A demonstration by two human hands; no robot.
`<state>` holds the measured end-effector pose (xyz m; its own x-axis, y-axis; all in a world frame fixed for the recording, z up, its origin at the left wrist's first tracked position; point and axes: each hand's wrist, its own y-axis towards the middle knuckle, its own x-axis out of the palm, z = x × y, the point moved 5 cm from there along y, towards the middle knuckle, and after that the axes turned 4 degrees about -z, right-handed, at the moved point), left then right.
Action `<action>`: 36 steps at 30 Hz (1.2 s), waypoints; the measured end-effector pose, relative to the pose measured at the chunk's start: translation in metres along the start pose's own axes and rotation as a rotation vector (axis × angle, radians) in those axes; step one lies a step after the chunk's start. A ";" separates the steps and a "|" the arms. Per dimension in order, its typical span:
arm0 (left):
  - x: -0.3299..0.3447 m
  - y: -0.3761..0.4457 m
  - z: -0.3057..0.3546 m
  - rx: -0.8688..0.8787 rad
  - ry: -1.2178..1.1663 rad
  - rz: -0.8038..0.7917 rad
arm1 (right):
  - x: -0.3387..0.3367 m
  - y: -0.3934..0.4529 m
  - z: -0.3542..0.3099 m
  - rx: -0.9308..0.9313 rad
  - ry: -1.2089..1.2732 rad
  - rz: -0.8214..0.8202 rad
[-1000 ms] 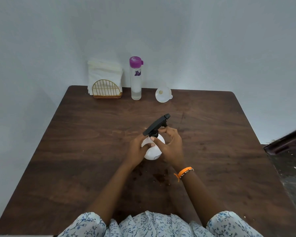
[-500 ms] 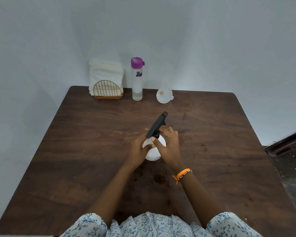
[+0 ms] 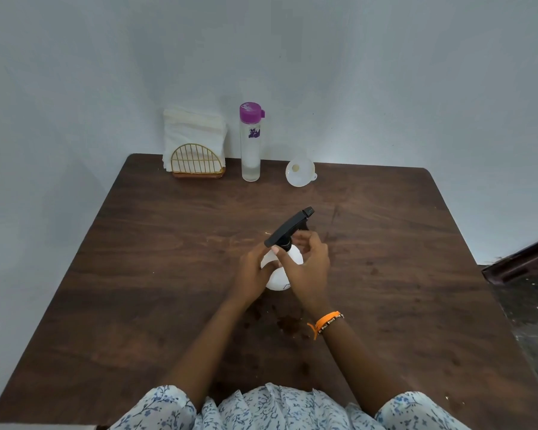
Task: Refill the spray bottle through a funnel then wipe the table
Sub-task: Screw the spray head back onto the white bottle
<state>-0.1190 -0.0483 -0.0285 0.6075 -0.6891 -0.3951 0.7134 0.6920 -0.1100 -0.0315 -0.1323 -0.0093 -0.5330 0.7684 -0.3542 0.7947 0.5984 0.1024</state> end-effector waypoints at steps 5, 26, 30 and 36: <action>0.000 0.000 0.001 0.013 -0.008 0.019 | 0.004 0.001 0.000 -0.044 -0.032 -0.055; 0.001 0.003 0.003 0.076 0.009 0.154 | 0.003 0.004 -0.012 -0.047 -0.327 0.045; 0.002 0.007 -0.006 0.010 -0.035 0.100 | 0.003 0.011 -0.012 -0.093 -0.324 -0.086; 0.001 0.016 -0.023 0.002 0.108 -0.181 | -0.012 0.034 -0.015 -0.178 -0.413 -0.560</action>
<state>-0.1147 -0.0328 -0.0515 0.4282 -0.7753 -0.4643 0.8083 0.5584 -0.1869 -0.0023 -0.1178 0.0119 -0.6653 0.2072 -0.7172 0.3552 0.9328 -0.0601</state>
